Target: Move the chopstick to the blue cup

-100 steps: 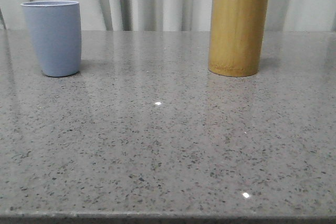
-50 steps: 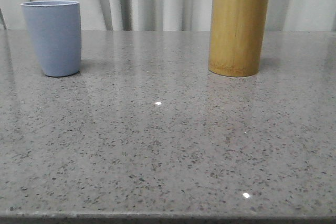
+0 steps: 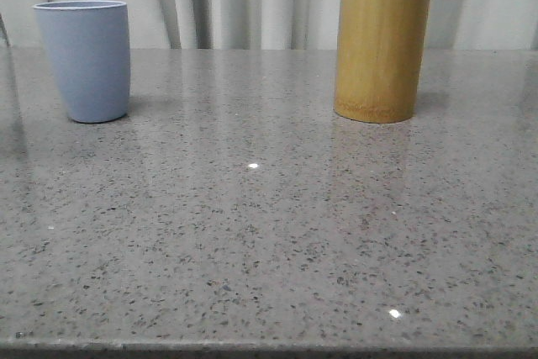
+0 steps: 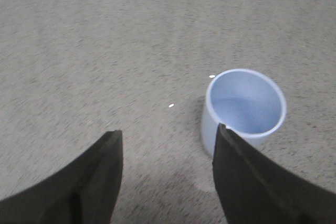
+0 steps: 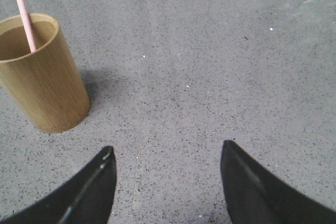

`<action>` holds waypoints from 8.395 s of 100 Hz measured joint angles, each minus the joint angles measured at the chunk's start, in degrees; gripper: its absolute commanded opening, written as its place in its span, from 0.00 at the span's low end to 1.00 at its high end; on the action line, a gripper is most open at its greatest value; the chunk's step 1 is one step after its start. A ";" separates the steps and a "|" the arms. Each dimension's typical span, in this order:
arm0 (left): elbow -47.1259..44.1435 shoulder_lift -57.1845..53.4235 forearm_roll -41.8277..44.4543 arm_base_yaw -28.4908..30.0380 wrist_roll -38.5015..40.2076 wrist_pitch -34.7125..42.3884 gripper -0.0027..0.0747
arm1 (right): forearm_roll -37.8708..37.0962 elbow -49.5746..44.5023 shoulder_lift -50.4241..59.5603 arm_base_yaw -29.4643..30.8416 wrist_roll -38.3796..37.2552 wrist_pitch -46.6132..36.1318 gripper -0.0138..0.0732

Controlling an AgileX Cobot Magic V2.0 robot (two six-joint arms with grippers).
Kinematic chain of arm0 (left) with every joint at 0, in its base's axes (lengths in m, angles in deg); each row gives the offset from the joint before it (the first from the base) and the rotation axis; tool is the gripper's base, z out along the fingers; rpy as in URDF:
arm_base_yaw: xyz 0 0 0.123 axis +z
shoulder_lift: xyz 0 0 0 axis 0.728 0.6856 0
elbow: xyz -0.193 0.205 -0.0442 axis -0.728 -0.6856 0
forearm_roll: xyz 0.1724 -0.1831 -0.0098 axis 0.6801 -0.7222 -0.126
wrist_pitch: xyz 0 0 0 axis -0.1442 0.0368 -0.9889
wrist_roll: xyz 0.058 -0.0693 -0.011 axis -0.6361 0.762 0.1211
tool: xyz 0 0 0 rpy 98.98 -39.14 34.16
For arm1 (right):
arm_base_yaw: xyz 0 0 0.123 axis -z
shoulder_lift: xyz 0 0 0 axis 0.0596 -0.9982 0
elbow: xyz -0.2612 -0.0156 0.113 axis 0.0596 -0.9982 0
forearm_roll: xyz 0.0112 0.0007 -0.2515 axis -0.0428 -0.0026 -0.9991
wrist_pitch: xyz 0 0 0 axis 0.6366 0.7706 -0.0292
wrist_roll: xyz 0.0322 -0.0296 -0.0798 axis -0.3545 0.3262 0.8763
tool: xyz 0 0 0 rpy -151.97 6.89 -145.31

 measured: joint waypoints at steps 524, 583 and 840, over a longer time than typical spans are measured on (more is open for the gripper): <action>-14.40 -20.56 6.80 -9.35 7.18 0.85 0.44 | 0.39 42.36 -46.68 -18.06 0.00 -2.32 0.67; -14.40 -20.70 7.28 -9.35 7.18 1.25 0.44 | 0.39 49.02 -57.11 -18.06 0.00 -4.75 0.47; -14.40 -20.70 7.38 -9.35 7.18 1.25 0.44 | 1.03 54.87 -61.11 -34.58 1.45 -17.84 0.41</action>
